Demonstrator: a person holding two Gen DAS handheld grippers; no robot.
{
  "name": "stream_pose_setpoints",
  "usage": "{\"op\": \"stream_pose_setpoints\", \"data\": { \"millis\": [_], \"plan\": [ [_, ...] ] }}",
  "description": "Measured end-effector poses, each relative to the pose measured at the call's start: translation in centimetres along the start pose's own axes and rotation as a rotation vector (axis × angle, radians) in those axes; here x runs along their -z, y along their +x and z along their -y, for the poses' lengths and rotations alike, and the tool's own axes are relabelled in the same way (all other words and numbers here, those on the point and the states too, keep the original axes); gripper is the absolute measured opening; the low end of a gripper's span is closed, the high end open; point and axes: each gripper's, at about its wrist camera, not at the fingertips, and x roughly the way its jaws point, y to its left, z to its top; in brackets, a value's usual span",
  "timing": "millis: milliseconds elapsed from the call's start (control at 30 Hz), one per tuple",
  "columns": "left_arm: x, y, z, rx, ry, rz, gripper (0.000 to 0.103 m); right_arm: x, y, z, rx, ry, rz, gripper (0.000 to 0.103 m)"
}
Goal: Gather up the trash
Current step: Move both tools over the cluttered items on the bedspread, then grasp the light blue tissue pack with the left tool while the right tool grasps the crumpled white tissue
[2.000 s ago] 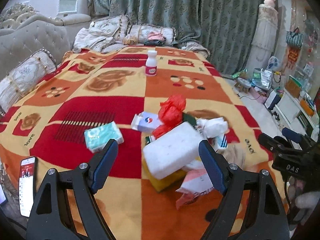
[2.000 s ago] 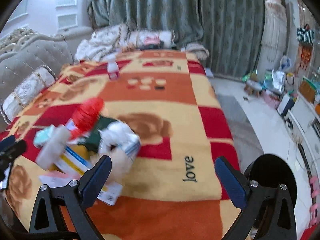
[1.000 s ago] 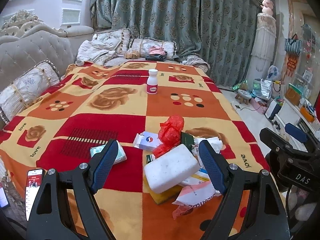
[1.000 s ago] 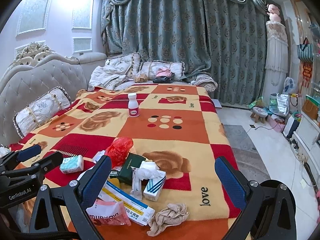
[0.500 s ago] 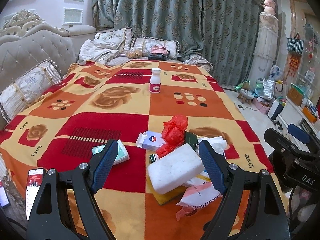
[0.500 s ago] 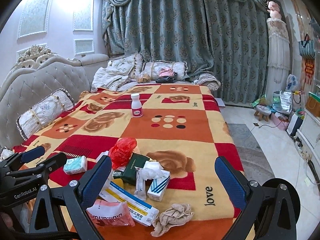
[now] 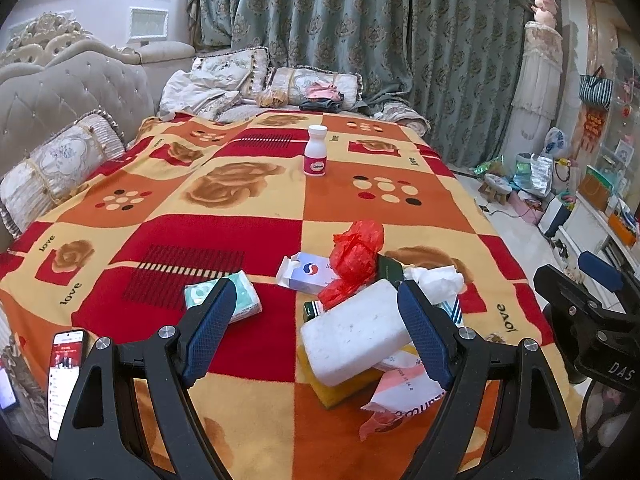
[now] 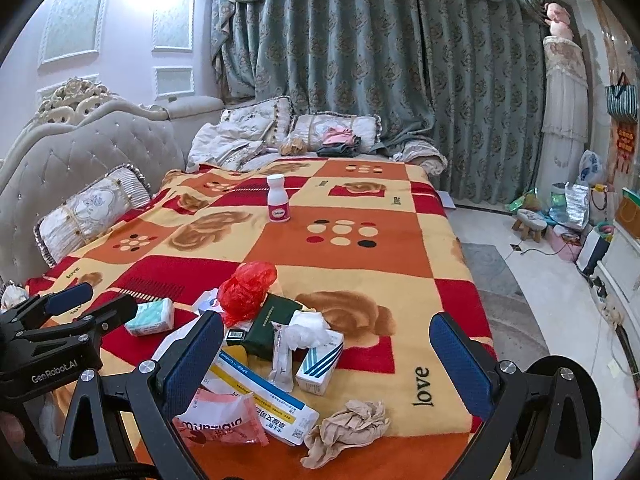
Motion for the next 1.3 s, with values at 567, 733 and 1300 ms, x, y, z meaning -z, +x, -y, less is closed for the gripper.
{"op": "stream_pose_setpoints", "data": {
  "millis": [567,733,1300],
  "plan": [
    [0.8,1.1,-2.4,-0.004,-0.001,-0.058,0.082,1.0,1.3,0.4,-0.020,-0.009,-0.063,0.103],
    [1.4,1.6,-3.5,0.001,-0.007,-0.092,0.082,1.6,2.0,0.9,-0.012,-0.030,-0.099,0.103],
    [3.5,3.1,-7.3,0.001,0.001,-0.181,0.082,3.7,4.5,2.7,-0.008,-0.032,-0.228,0.103]
  ]
}}
